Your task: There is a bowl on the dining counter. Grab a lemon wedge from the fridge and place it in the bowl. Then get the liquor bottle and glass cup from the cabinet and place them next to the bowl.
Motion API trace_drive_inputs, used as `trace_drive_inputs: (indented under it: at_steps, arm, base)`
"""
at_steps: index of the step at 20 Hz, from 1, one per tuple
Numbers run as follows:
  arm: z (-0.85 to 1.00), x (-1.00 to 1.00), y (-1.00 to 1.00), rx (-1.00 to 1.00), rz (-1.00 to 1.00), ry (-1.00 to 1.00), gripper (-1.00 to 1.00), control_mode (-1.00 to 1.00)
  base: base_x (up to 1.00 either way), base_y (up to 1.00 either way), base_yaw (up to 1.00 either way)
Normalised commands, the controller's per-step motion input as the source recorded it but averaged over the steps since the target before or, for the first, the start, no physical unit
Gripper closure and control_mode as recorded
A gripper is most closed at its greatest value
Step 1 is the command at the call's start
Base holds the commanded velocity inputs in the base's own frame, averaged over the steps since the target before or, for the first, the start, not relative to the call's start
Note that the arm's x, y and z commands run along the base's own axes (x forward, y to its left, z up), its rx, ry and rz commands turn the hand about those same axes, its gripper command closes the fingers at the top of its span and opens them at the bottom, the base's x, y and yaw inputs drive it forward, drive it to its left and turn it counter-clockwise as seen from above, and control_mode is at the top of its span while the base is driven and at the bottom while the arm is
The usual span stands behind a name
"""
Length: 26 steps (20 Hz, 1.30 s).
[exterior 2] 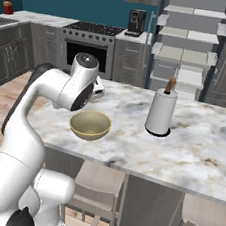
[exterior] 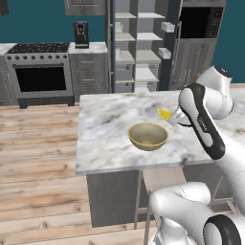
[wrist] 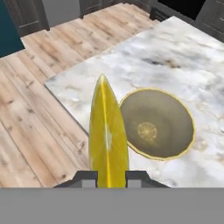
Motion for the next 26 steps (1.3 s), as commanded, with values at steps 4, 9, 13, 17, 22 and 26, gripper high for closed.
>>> trace_drive_inputs:
  at_steps: [4,9,13,17,22,26]
  arm:
    - [-0.31,0.23,0.00,-0.25,0.00,0.08,1.00,-1.00]
    - [-0.35,0.38,0.00,-0.20,0.00,0.10,1.00,-1.00]
    - [-0.41,0.44,0.00,-0.12,0.00,0.07,1.00,-1.00]
    - [-0.44,0.46,0.00,-0.04,0.00,0.03,1.00,-1.00]
    - [-0.44,0.51,0.00,-0.01,0.00,0.00,1.00,-1.00]
    - [-0.44,0.44,0.00,0.00,0.00,0.00,1.00,-1.00]
  base:
    - [0.00,0.00,0.00]
    - [0.00,0.00,0.00]
    - [0.00,0.00,0.00]
    - [0.00,0.00,0.00]
    - [0.00,0.00,0.00]
    - [0.00,0.00,0.00]
